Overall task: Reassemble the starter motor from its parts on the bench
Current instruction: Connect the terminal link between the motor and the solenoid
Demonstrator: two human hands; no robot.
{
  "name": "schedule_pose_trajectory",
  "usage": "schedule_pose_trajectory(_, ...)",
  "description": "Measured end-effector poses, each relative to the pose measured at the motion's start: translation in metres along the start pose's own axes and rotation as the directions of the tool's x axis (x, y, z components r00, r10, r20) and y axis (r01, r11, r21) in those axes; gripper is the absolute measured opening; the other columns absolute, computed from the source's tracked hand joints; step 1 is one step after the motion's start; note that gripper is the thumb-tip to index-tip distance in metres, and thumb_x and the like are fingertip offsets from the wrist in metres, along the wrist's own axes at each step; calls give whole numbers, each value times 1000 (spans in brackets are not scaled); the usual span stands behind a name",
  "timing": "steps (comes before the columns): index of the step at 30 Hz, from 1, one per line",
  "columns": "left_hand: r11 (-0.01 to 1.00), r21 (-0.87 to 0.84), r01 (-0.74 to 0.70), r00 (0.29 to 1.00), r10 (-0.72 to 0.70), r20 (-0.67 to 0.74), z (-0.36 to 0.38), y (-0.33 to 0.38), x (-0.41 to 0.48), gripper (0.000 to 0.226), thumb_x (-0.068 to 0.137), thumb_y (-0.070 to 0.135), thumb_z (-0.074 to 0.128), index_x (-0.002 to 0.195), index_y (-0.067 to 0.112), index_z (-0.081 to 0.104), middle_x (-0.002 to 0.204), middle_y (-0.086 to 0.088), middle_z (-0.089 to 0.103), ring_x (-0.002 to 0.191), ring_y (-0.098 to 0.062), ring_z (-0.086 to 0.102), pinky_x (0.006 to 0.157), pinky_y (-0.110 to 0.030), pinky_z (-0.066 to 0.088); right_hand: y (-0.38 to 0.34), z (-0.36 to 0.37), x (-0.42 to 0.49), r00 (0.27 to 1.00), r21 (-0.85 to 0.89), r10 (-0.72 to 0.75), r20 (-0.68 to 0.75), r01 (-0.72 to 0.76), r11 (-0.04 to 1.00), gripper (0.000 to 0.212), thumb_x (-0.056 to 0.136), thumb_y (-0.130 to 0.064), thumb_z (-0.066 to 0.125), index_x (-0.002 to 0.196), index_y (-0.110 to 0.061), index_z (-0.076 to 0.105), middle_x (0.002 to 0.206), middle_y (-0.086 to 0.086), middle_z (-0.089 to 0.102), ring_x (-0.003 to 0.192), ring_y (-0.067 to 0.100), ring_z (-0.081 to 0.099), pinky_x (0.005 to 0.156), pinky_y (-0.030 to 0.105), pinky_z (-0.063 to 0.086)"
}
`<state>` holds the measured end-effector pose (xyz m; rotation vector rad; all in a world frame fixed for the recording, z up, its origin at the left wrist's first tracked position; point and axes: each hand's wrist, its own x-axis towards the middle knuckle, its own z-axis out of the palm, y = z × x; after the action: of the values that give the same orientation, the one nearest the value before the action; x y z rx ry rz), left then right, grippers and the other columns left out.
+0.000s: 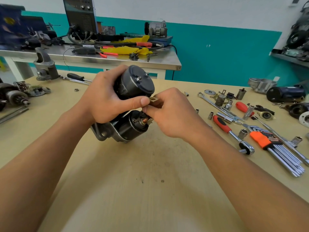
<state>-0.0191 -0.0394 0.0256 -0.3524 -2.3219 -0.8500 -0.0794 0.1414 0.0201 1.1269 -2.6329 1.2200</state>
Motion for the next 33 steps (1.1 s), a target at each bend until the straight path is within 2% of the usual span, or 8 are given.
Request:
schedule_pose_trajectory(5, 1000, -14, -13, 1000, 13, 9, 0, -1, 1, 78, 71, 79, 65, 117, 17, 60, 100, 1, 69, 91, -19, 66, 81, -39, 53, -4, -4, -3, 1000, 49, 11, 27, -12, 999, 14, 90, -20, 69, 78, -16, 75, 60, -4, 61, 57, 7, 55, 45, 12, 39)
schedule_pose_trajectory(8, 1000, -14, -17, 1000, 17, 13, 0, -1, 1, 80, 71, 80, 64, 119, 16, 60, 101, 1, 69, 91, -20, 66, 82, -40, 54, -7, -11, -4, 994, 209, 72, 84, -88, 974, 17, 93, -14, 64, 84, -21, 76, 81, 4, 71, 77, 14, 63, 71, 35, 53)
schedule_pose_trajectory(13, 1000, -13, 11, 1000, -11, 13, 0, 1, 1, 80, 70, 80, 64, 120, 18, 60, 102, 4, 68, 92, -17, 65, 82, -38, 54, -8, -14, -2, 993, 89, 91, 72, -97, 991, 36, 92, -2, 48, 115, -17, 71, 104, 4, 71, 100, 20, 64, 85, 36, 53)
schedule_pose_trajectory(18, 1000, 5, 23, 1000, -23, 11, 0, 3, 0, 75, 70, 78, 65, 118, 20, 60, 100, -2, 68, 90, -23, 65, 81, -46, 52, -11, -21, 0, 987, 331, 157, 21, -155, 931, 42, 87, 2, 48, 114, -24, 66, 111, 2, 71, 106, 17, 66, 96, 42, 52)
schedule_pose_trajectory(22, 999, -5, 39, 999, -39, 8, 2, 1, 1, 65, 71, 66, 69, 118, 22, 60, 101, -1, 69, 91, -22, 65, 82, -47, 52, -4, -15, 0, 986, 144, 163, 36, -166, 976, 46, 90, -1, 50, 133, -17, 56, 113, 2, 72, 109, 16, 65, 98, 41, 51)
schedule_pose_trajectory(26, 999, -7, 54, 999, -53, 7, 1, 1, 1, 63, 69, 64, 70, 118, 25, 59, 100, 4, 69, 90, -18, 65, 81, -43, 53, -5, -17, 4, 977, 352, 207, -46, -178, 919, 41, 87, -4, 59, 124, -21, 64, 114, 0, 70, 102, 10, 66, 97, 41, 51)
schedule_pose_trajectory(31, 995, 4, 97, 995, -97, 6, 2, 2, 1, 66, 68, 68, 69, 118, 26, 60, 100, 2, 69, 90, -19, 65, 82, -45, 54, 0, -13, 3, 978, 166, 206, -17, -201, 966, 47, 87, -9, 67, 132, -21, 59, 126, -5, 63, 107, 6, 50, 73, 14, 37)
schedule_pose_trajectory(33, 995, 5, 103, 995, -103, 7, 2, 2, 1, 66, 68, 68, 69, 119, 27, 60, 101, 3, 69, 91, -18, 65, 82, -46, 54, -1, -14, 3, 975, 294, 219, -34, -200, 935, 46, 87, -10, 66, 131, -22, 60, 118, -9, 64, 103, 5, 59, 87, 22, 46)
